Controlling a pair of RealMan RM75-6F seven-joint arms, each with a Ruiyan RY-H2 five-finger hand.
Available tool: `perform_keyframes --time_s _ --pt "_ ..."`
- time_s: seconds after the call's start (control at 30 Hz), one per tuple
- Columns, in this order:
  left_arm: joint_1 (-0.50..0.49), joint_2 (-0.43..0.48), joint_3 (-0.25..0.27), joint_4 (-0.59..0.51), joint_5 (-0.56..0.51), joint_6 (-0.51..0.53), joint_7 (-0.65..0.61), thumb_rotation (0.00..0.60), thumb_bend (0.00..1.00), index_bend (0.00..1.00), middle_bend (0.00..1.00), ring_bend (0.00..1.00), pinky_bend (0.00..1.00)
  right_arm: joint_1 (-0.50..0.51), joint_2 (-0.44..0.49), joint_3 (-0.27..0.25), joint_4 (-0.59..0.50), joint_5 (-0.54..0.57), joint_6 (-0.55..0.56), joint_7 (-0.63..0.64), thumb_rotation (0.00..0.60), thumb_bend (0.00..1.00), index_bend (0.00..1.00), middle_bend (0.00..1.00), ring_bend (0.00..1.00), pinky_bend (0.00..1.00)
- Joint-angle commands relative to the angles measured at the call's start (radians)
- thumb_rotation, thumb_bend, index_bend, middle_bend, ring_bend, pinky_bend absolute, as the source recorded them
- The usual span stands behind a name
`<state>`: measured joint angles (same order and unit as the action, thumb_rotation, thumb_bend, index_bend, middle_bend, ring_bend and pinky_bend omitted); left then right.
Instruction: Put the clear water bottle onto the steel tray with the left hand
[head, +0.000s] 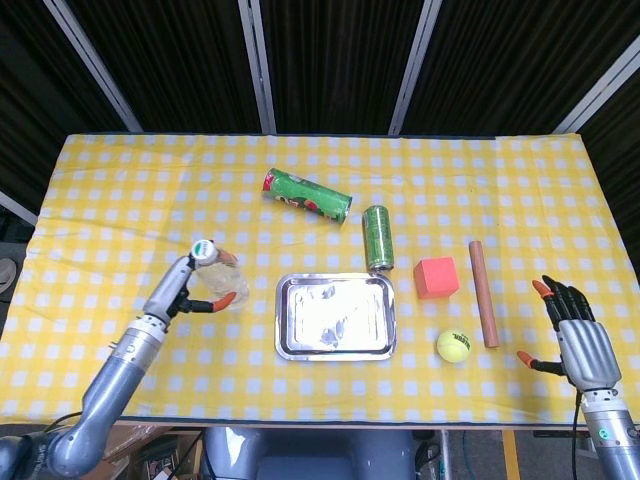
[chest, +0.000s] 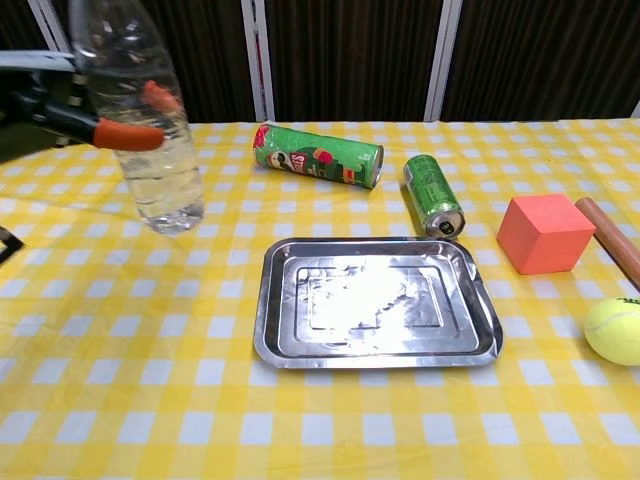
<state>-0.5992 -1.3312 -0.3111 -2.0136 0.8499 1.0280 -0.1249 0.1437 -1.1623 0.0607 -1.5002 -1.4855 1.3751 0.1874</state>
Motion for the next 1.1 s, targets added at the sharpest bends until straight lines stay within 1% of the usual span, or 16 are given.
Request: perform_keyframes --time_s 0.03,0.27,0.4,0.5,0.63,0.7,0.8,0.97,1.1 --pt "-0.112 -0.187 -0.003 0.072 -0.090 0.040 0.133 0.600 0.51 0.57 0.50 0.01 0.01 0.000 0.002 0.001 0.003 0.002 0.000 0.011 0.600 0.05 0.01 0.00 0.00 0.00" --pt "-0.217 -0.406 -0.023 0.184 -0.158 0.101 0.255 0.600 0.51 0.57 0.50 0.01 0.01 -0.003 0.010 0.003 0.007 0.000 0.006 0.038 0.600 0.05 0.01 0.00 0.00 0.00" --pt "-0.251 -0.495 -0.029 0.269 -0.169 0.100 0.271 0.600 0.51 0.58 0.50 0.01 0.01 -0.004 0.014 0.002 0.006 -0.002 0.008 0.052 0.600 0.05 0.01 0.00 0.00 0.00" --pt "-0.263 -0.558 -0.034 0.342 -0.164 0.082 0.251 0.600 0.51 0.58 0.50 0.01 0.01 -0.004 0.016 0.002 0.008 -0.004 0.009 0.060 0.600 0.05 0.01 0.00 0.00 0.00" --pt "-0.264 -0.602 -0.032 0.413 -0.158 0.063 0.239 0.600 0.51 0.58 0.50 0.01 0.01 -0.001 0.014 0.000 0.021 0.002 -0.006 0.076 0.600 0.05 0.01 0.00 0.00 0.00" --pt "-0.260 -0.619 -0.038 0.441 -0.143 0.066 0.223 0.600 0.51 0.58 0.51 0.01 0.01 0.000 0.013 0.000 0.025 0.004 -0.009 0.075 0.600 0.05 0.01 0.00 0.00 0.00" --pt "-0.255 -0.635 -0.048 0.471 -0.126 0.056 0.200 0.600 0.51 0.58 0.50 0.01 0.01 -0.001 0.013 -0.001 0.024 -0.001 -0.006 0.081 0.600 0.05 0.01 0.00 0.00 0.00" --pt "-0.254 -0.659 -0.055 0.512 -0.074 0.006 0.146 0.600 0.51 0.57 0.50 0.01 0.01 -0.001 0.015 -0.001 0.022 -0.001 -0.004 0.082 0.600 0.05 0.01 0.00 0.00 0.00" --pt "-0.262 -0.682 -0.040 0.544 -0.041 -0.012 0.154 0.600 0.49 0.55 0.47 0.01 0.01 -0.001 0.017 0.000 0.021 -0.001 -0.004 0.087 0.600 0.05 0.01 0.00 0.00 0.00"
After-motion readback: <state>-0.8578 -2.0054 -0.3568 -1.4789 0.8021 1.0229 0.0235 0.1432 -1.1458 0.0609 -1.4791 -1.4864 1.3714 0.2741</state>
